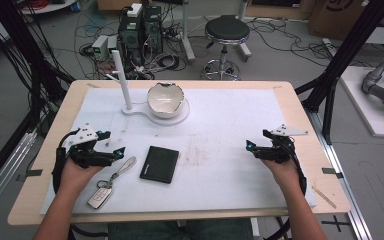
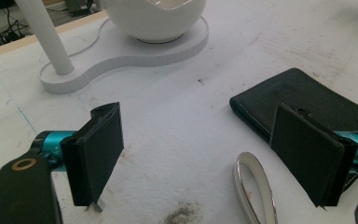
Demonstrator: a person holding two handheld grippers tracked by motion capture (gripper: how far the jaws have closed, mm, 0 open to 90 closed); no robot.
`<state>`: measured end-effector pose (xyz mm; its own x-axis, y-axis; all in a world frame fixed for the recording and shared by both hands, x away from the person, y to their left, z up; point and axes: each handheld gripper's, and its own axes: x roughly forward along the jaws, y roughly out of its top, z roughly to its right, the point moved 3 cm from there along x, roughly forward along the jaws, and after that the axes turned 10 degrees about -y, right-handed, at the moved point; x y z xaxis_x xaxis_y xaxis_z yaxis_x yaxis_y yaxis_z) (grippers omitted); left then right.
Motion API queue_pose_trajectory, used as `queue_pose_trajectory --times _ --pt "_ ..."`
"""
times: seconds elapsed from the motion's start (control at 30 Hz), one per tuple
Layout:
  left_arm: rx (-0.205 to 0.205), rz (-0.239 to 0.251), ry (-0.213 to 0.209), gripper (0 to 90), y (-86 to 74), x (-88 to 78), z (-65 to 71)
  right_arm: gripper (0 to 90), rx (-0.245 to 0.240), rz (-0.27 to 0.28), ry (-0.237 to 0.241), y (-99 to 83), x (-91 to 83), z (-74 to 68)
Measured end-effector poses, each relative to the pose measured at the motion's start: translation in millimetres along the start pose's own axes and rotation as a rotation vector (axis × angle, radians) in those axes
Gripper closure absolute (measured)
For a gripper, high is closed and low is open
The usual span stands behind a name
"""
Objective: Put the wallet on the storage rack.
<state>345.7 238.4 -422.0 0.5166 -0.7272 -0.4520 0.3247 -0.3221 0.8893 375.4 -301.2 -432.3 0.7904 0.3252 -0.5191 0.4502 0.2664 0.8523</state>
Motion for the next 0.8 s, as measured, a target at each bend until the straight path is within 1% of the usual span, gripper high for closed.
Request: queue_pose_trajectory --times 0.1,0.23,0.3,0.4,0.47,0.53,0.6,0.7,0.77,0.8 --pt "0.002 0.003 -0.002 17.4 0.6 0.7 0.6 16.9 0.006 -0.002 0.001 -0.2 0.2 0.9" --pt "0.004 0.008 0.001 17.4 0.7 -0.7 0.8 16.9 0.001 0.006 0.002 0.2 0.8 0.8" --pt "-0.003 0.012 0.006 17.4 -0.8 -2.8 0.9 16.8 0.001 0.01 0.002 1.1 1.6 0.0" --pt "0.0 0.009 0.012 17.4 -2.2 -5.1 1.0 16.8 -0.002 0.009 0.006 2.5 3.2 -0.9" --pt "-0.006 0.011 0.017 17.4 -3.7 -7.8 2.0 16.9 -0.005 0.009 0.011 4.9 5.3 -2.6" --pt "-0.003 0.009 0.019 17.4 -5.2 -10.8 2.6 16.9 -0.017 0.021 0.025 9.2 9.4 -7.4" --pt "-0.007 -0.001 0.035 17.4 -7.8 -13.7 3.4 16.9 -0.024 0.023 0.036 11.9 12.9 -11.2" --pt "-0.008 -0.005 0.036 17.4 -10.4 -16.0 3.6 16.8 -0.032 0.028 0.054 17.0 17.5 -17.9" --pt "-0.012 -0.005 0.04 17.4 -11.6 -17.1 4.5 16.9 -0.031 0.028 0.061 18.4 18.6 -20.0" --pt "-0.011 -0.003 0.042 17.4 -12.7 -18.8 5.7 16.9 -0.049 0.032 0.075 22.9 23.6 -26.2"
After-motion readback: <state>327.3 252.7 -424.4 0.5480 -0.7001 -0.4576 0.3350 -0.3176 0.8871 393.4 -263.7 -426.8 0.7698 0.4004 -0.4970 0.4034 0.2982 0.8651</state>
